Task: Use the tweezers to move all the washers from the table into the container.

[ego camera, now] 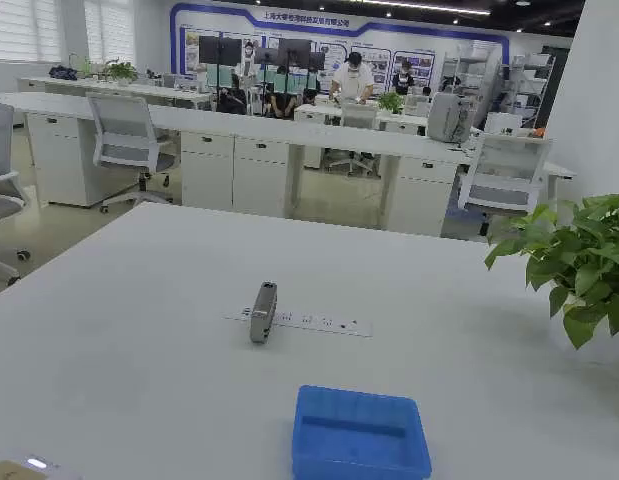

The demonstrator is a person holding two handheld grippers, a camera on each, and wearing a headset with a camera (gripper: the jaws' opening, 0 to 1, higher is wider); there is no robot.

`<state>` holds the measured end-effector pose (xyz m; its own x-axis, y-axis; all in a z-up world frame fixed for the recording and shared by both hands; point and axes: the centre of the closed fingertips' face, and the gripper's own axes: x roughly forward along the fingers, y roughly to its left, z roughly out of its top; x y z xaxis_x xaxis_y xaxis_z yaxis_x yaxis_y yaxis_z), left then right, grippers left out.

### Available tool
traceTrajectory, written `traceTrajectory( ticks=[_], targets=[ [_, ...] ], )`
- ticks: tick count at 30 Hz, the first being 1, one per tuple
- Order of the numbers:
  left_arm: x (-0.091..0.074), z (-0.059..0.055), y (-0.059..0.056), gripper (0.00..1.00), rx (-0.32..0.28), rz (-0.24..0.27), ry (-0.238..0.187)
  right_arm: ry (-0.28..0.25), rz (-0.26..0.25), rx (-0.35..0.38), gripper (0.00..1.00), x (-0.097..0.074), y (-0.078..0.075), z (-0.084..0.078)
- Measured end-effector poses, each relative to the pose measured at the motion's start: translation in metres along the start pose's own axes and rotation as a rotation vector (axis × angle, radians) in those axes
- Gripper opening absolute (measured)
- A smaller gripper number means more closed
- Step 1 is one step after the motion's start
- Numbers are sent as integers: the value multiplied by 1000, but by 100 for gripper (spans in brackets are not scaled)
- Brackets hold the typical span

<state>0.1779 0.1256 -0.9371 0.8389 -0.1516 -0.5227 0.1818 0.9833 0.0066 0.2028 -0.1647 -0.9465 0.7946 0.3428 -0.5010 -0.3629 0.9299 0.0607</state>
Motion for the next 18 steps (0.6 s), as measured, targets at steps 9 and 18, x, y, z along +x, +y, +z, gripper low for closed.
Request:
traceTrajectory(
  ticks=[9, 18],
  targets=[
    [4, -4, 5, 99, -21, 4, 6, 15, -8, -8, 97, 3, -1, -2],
    [5, -4, 4, 97, -18, 0, 10, 10, 4, 1, 95, 5, 1, 1]
  ],
)
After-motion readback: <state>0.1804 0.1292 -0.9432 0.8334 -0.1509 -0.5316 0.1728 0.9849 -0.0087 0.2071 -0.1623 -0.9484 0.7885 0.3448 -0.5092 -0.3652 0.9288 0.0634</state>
